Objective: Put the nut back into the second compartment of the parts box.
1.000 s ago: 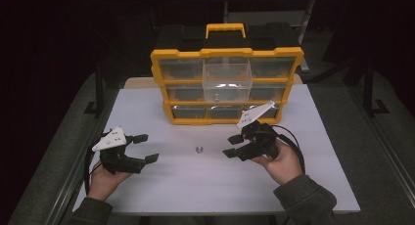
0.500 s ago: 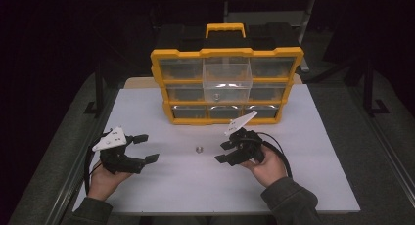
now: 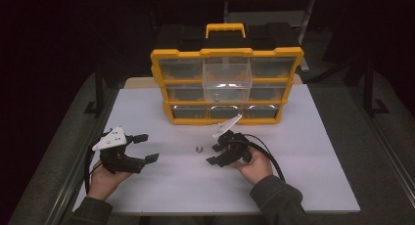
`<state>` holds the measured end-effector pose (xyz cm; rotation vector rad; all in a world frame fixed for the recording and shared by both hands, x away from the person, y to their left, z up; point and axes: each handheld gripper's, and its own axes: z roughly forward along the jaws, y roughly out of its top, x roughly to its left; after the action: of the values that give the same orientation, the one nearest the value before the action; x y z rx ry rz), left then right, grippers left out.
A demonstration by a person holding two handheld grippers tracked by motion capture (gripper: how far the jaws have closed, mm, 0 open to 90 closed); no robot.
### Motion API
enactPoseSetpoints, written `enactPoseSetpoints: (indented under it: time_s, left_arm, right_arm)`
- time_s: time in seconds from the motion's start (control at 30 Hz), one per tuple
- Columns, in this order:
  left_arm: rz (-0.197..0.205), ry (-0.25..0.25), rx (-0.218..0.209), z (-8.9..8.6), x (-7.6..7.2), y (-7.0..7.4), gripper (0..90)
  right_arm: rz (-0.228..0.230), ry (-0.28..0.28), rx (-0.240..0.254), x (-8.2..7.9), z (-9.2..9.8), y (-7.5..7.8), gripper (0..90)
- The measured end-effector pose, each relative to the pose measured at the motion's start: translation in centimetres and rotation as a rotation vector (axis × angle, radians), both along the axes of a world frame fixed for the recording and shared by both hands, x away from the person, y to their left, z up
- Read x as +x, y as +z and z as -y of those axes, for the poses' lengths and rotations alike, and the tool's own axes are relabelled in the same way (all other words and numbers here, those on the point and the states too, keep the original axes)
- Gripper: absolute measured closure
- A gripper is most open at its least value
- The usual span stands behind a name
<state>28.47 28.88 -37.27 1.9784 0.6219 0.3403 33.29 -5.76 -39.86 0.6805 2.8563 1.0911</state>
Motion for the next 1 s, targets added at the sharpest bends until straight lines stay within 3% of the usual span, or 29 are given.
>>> enactPoseSetpoints:
  time_s: [0.1, 0.13, 0.4, 0.7, 0.93, 1.0]
  left_arm:
    - [-0.003, 0.001, 0.000, 0.0, 0.0, 0.0, 20.2]
    - [-0.003, 0.001, 0.001, 0.0, 0.0, 0.0, 20.2]
    - [-0.001, 0.000, -0.004, 0.0, 0.0, 0.0, 20.2]
    - [-0.001, -0.001, -0.002, -0.1, 0.0, 0.0, 20.2]
    - [-0.003, 0.000, -0.004, -0.2, 0.0, 0.0, 20.2]
    - [-0.002, -0.001, -0.004, -0.2, 0.0, 0.0, 20.2]
  right_arm:
    - [-0.012, 0.009, 0.002, 0.5, -0.8, -0.8, 44.9]
    - [0.013, 0.028, -0.008, 0.9, -0.9, -1.1, 44.9]
    - [-0.025, 0.006, -0.003, 2.8, -2.6, -2.8, 45.5]
    - [0.011, 0.009, -0.032, 4.0, -4.7, -3.6, 48.9]
    - [0.044, 0.008, -0.057, 4.4, -5.2, -4.1, 59.6]
    - [0.035, 0.001, -0.053, 4.3, -5.2, -4.2, 60.8]
